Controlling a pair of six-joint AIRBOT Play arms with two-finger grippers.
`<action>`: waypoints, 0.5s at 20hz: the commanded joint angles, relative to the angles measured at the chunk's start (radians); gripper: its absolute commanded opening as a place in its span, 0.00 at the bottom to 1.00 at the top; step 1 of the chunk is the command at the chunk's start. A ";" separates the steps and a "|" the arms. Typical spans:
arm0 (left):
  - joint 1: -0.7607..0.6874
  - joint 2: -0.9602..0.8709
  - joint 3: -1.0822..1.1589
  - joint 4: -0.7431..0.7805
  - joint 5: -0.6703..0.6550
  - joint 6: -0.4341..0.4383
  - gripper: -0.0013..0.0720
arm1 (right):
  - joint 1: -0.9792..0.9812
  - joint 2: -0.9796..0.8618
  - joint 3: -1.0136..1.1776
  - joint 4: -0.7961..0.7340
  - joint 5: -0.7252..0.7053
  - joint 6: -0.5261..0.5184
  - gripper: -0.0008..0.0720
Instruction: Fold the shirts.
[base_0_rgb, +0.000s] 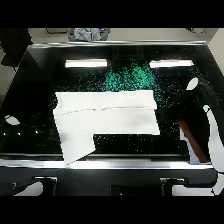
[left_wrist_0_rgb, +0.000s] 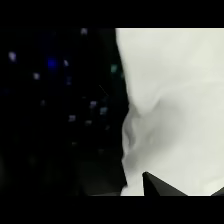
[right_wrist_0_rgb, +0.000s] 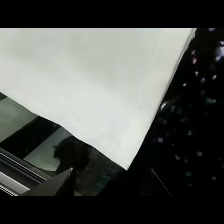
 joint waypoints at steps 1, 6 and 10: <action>-0.027 0.037 -0.143 -0.061 0.069 0.022 0.66 | 0.003 0.025 -0.068 -0.054 -0.016 -0.013 0.78; -0.084 0.038 -0.163 -0.106 0.182 -0.003 0.46 | 0.003 0.025 -0.122 -0.054 -0.033 -0.012 0.78; -0.105 0.039 -0.163 -0.106 0.198 -0.015 0.07 | 0.003 0.025 -0.200 0.000 -0.106 -0.011 0.78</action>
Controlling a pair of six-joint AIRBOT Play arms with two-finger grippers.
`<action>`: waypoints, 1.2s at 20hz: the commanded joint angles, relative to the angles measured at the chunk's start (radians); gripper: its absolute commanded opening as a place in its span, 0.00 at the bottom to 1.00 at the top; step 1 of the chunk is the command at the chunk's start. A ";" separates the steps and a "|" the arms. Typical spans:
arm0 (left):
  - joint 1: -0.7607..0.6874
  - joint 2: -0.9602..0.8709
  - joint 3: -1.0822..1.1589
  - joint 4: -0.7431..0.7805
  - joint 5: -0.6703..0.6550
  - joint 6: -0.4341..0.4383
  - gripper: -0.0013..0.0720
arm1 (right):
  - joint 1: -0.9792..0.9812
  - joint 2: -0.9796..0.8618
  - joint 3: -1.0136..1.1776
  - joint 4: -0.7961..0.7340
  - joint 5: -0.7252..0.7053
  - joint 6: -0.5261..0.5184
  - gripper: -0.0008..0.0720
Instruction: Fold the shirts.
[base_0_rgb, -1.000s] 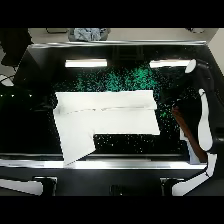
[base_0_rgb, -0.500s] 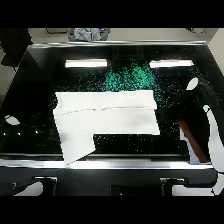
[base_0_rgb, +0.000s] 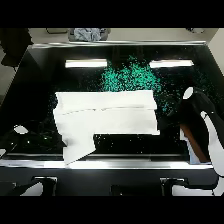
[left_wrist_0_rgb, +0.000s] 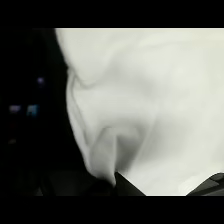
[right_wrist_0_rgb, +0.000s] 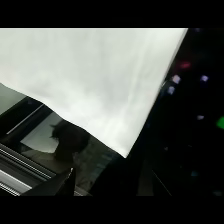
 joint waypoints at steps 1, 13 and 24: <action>-0.014 0.001 -0.008 0.000 0.083 -0.014 0.07 | 0.000 0.001 -0.072 0.066 -0.075 0.000 0.78; -0.014 0.003 -0.003 0.000 0.087 0.020 0.07 | 0.001 -0.037 -0.129 0.125 -0.175 0.043 0.07; -0.015 0.154 0.296 0.045 0.119 -0.066 0.06 | 0.001 0.071 0.033 0.135 -0.280 -0.037 0.06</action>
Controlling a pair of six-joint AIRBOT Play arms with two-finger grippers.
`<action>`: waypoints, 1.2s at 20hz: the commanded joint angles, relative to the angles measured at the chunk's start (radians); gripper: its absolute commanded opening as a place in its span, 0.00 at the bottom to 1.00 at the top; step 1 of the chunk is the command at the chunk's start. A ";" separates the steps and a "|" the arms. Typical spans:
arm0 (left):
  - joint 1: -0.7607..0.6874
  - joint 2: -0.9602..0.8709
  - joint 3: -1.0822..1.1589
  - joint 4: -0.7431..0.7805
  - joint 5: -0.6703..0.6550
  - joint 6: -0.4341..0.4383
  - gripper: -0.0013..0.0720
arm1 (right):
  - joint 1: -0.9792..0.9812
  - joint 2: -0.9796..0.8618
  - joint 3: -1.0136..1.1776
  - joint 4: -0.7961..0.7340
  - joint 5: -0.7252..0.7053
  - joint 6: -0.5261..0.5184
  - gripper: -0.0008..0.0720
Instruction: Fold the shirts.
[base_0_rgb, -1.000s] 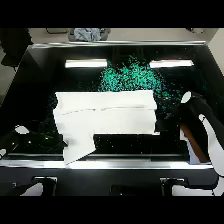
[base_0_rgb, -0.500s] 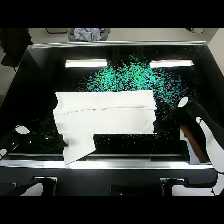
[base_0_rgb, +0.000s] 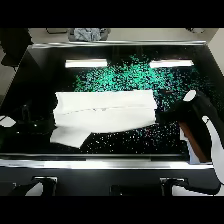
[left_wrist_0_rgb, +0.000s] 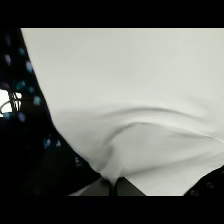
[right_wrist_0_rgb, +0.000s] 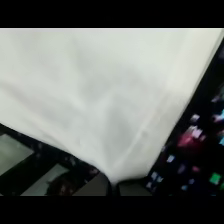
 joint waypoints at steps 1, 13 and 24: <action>-0.001 -0.041 0.144 0.004 0.045 -0.046 0.06 | 0.000 -0.029 0.135 0.008 -0.081 0.021 0.06; -0.024 -0.720 0.809 -0.095 0.073 -0.060 0.06 | 0.001 -0.484 0.587 0.159 -0.237 0.104 0.06; -0.008 -0.796 0.907 -0.130 -0.151 -0.062 0.72 | -0.056 -0.434 0.588 0.182 -0.193 0.061 1.00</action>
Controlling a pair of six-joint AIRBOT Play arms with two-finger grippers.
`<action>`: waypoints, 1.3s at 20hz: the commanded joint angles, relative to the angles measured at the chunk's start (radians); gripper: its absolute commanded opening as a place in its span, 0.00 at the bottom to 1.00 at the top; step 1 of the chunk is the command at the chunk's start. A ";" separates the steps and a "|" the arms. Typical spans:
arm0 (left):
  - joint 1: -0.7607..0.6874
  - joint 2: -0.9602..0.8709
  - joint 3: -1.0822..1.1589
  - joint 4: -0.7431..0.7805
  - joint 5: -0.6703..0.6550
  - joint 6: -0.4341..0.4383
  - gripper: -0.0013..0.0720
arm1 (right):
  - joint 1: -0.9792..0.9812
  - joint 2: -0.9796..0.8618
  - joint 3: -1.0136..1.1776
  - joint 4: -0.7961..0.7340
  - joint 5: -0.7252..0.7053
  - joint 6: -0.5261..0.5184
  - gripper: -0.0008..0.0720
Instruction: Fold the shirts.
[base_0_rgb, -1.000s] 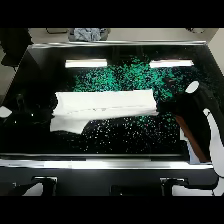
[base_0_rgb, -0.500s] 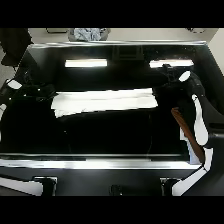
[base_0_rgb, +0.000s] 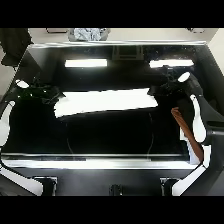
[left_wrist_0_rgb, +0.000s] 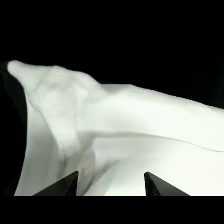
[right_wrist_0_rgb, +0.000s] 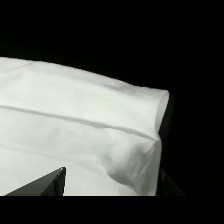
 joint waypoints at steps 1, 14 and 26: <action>0.009 0.006 0.072 -0.016 -0.122 0.040 0.71 | -0.056 0.034 0.001 0.006 0.009 0.009 0.99; -0.146 0.272 0.079 -0.069 -0.130 0.085 0.71 | 0.030 -0.098 0.000 0.130 0.070 0.152 0.21; -0.496 0.050 0.029 -0.148 0.054 -0.003 0.07 | 0.082 0.352 0.000 0.174 0.276 0.055 0.07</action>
